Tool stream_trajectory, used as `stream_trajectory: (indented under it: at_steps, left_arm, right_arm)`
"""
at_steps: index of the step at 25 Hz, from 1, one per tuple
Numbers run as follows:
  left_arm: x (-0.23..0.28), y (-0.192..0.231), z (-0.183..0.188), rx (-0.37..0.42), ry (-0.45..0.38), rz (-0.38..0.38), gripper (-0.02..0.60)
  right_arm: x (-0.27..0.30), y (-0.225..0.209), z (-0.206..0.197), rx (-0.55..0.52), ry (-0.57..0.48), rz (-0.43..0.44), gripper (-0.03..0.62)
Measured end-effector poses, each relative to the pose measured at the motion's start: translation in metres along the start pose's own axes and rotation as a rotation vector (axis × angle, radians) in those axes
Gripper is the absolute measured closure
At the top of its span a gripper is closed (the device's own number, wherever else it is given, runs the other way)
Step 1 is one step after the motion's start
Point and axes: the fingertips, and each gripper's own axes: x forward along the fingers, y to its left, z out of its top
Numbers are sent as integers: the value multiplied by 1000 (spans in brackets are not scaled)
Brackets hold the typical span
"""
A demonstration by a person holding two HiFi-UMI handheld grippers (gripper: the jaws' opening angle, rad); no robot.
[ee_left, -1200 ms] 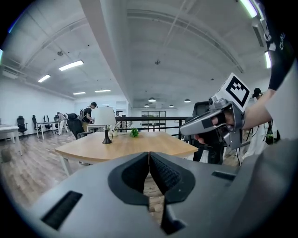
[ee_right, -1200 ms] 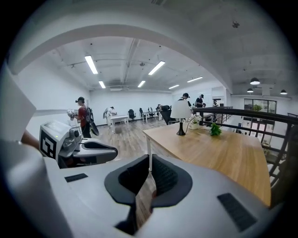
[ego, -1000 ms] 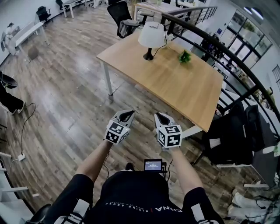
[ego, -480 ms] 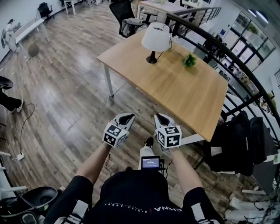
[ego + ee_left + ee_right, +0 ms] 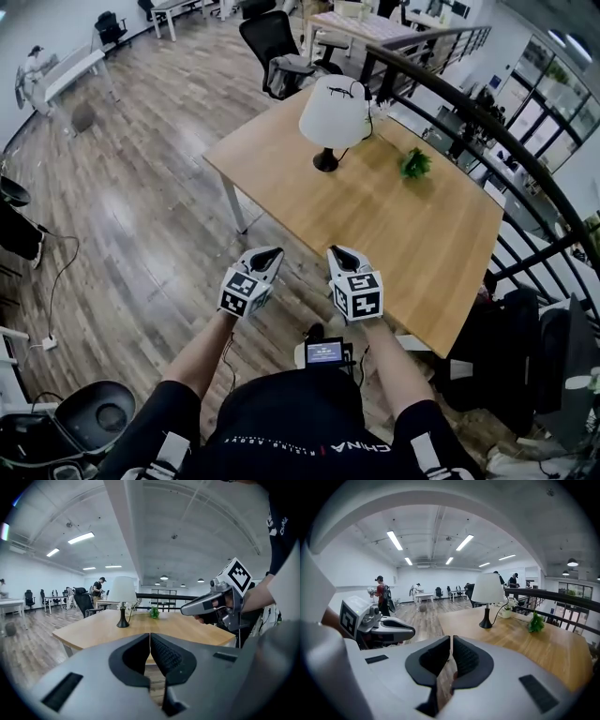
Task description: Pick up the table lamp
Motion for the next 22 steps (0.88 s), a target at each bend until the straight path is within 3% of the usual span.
stream_trajectory:
  at_steps: [5,8,13,22]
  left_arm:
    - [71,39,35,7,0,154,561]
    - [109,61,50,-17,-1,205,561]
    - [156,82,64,-37,20,245,561]
    - [184,95,59,-36,66,238,561]
  right_arm:
    - [36,-81,32,20,-6,1,551]
    - [59,-125,46,30,-3,10,551]
    - [91,-171,61,40,4,33,551]
    - [117,-189,61,88,10,47,551]
